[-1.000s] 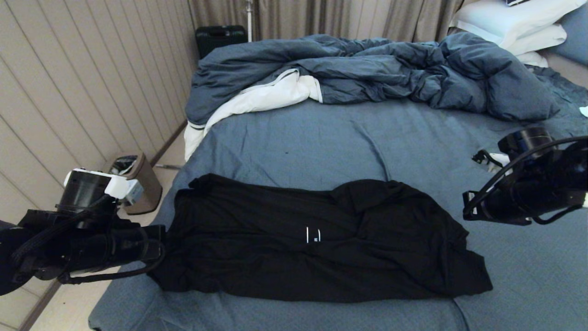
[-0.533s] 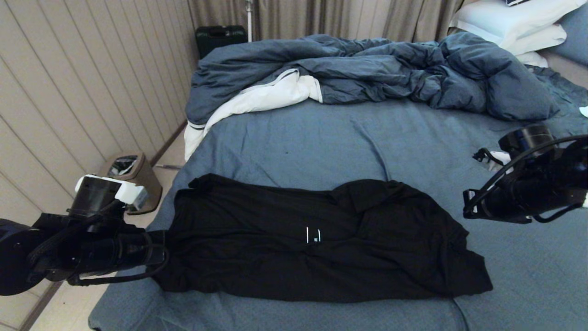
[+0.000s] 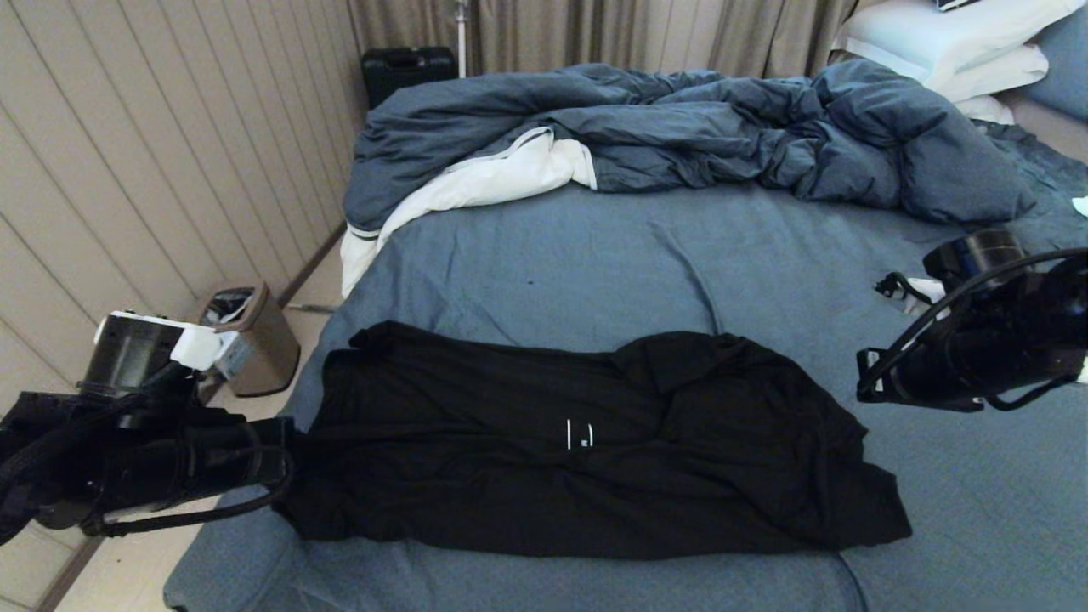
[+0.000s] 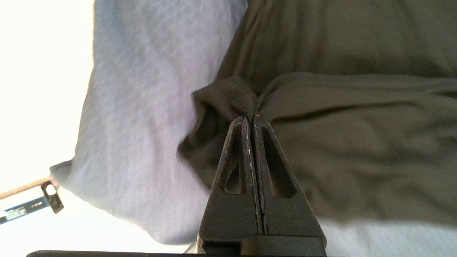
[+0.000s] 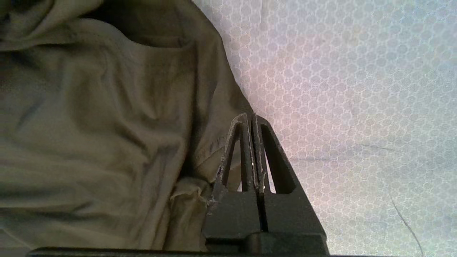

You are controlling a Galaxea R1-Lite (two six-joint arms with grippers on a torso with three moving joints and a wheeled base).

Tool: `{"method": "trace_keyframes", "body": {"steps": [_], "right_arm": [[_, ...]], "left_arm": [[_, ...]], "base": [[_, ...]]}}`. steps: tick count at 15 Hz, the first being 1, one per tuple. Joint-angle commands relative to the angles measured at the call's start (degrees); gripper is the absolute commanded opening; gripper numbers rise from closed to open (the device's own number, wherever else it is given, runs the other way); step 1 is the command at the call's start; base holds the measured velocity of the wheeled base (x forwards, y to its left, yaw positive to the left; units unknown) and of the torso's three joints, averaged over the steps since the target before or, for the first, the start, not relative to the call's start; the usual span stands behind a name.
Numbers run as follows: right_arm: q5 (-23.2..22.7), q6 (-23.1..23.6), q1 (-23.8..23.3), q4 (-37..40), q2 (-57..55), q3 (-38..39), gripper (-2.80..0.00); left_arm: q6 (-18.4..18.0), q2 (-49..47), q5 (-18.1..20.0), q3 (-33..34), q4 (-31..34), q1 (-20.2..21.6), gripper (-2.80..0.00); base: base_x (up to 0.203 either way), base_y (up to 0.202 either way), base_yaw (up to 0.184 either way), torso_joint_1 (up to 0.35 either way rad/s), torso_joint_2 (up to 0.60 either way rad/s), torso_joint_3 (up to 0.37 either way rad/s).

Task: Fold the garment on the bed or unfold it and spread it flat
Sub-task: Unford the black T-shirt

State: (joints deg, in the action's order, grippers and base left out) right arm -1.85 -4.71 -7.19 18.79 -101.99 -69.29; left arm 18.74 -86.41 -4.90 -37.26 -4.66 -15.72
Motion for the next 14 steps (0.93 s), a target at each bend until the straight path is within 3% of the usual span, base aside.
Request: {"method": "trace_keyframes", "body": {"steps": [1,6,10,12,14], "right_arm": [[-0.08,-0.04,0.07,0.03,-0.24,-0.23,-2.8],[-0.17,-0.04,0.07,0.02,-1.18,-0.23,-2.8],[-0.47,-0.04,-0.01,-0.07,-1.9,0.12,-2.8],[-0.52,0.21,-0.26,-0.07,-1.9,0.39,-2.8],[-0.44,0.39,-0.31,-0.11,-1.9,0.38,-2.8]], "left_arm": [[0.03,7.42,-0.04,0.93,3.18,-0.88,-2.8],[-0.42,21.63,-0.02,5.28,15.74,-2.92,-2.8],[-0.28,34.57,0.92,7.16,31.06,-9.11,-2.8],[-0.28,40.27,2.5,8.36,38.05,-10.48,-2.8],[-0.52,45.04,6.72,9.84,43.92,-10.9,-2.8]], "base": [[0.0,0.0,0.0,0.0,0.0,0.0],[0.0,0.0,0.0,0.0,0.0,0.0],[0.0,0.0,0.0,0.0,0.0,0.0],[0.0,0.0,0.0,0.0,0.0,0.0],[0.0,0.0,0.0,0.0,0.0,0.0]]}}
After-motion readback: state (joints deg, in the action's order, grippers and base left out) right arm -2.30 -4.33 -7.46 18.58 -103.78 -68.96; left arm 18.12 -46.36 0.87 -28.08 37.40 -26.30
